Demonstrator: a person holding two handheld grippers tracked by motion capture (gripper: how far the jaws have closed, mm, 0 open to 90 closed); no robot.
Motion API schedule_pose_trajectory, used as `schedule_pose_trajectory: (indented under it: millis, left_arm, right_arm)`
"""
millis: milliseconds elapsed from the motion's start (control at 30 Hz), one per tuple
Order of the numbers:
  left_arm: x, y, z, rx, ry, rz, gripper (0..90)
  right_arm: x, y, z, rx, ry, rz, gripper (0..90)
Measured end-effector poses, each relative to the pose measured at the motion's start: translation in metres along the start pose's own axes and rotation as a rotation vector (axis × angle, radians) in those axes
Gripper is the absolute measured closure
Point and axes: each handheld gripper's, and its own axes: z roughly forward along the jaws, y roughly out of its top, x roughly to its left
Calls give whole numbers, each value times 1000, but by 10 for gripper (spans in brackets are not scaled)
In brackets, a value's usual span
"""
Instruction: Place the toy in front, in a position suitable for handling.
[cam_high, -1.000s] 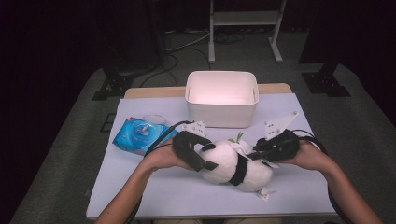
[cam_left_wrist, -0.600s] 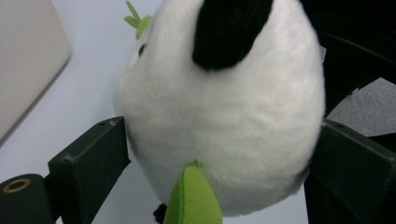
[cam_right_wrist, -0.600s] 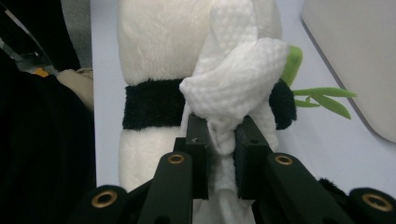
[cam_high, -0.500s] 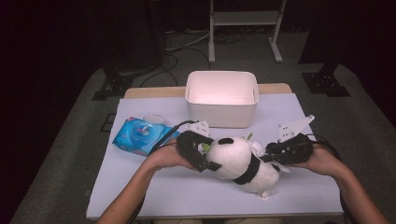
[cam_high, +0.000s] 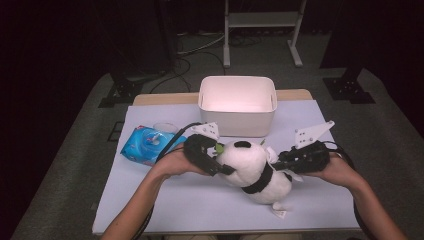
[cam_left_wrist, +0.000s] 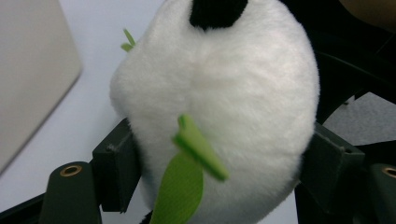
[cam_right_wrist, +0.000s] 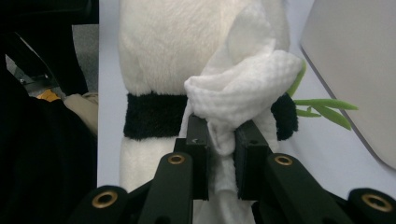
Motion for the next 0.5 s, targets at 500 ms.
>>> schedule_pose_trajectory:
  millis: [500]
  left_arm:
    - [-8,20,-17,13,26,36,248]
  right_arm:
    - [0,35,-7,-11,1,-55,780]
